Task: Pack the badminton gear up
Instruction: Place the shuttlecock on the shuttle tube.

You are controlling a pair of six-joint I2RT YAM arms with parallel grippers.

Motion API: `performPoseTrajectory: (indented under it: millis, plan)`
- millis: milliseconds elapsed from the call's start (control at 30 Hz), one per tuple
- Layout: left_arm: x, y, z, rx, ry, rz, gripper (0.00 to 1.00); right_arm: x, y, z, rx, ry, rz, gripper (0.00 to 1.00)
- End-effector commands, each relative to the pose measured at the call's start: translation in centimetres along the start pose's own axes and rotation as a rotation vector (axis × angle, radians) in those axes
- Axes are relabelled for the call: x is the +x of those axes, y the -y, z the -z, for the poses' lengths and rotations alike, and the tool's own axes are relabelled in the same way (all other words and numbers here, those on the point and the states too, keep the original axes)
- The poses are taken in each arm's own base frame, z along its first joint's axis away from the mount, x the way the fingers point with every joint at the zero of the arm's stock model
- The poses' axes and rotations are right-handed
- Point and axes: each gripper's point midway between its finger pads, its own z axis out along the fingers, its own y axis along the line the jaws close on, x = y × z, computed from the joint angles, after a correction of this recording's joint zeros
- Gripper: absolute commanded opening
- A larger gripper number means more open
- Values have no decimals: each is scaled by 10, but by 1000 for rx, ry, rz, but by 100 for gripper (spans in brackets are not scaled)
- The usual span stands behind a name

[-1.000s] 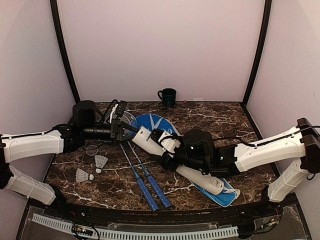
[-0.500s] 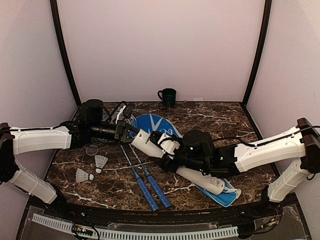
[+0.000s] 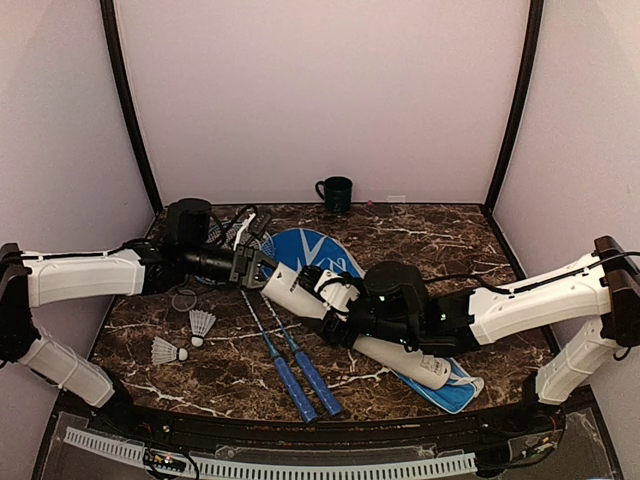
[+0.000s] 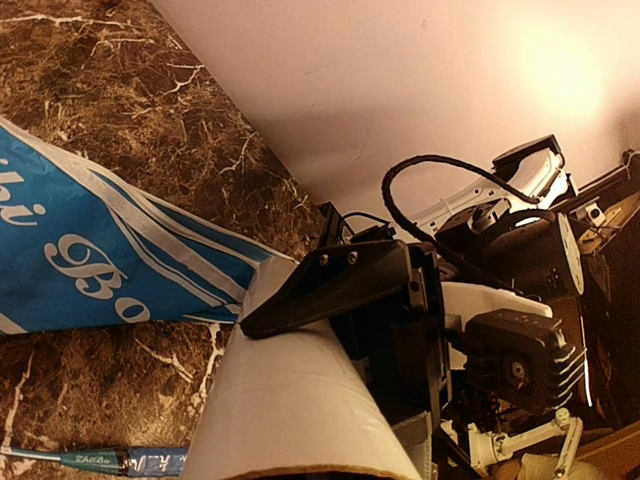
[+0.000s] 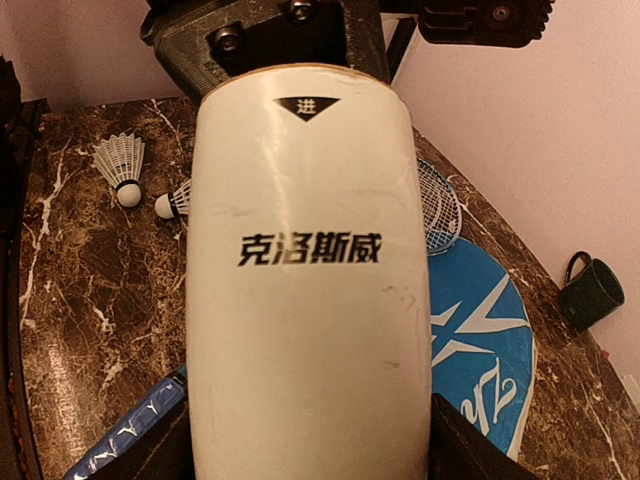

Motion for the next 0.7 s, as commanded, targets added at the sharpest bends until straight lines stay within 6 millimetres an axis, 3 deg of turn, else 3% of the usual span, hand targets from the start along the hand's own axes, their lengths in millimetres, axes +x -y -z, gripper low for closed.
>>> performPoseTrajectory:
  millis: [0,133,267,667]
  plan:
    - [2,16,5,-19,-19,-84,20,-21,15,2,64,78,-59,71]
    - [-2,16,9,-50,-7,-103,30,-20,15,3,65,78,-62,71]
    - [-6,12,19,-79,8,-101,31,-19,16,5,68,79,-66,71]
    - [-20,0,72,-212,127,-110,41,-18,17,6,75,78,-71,71]
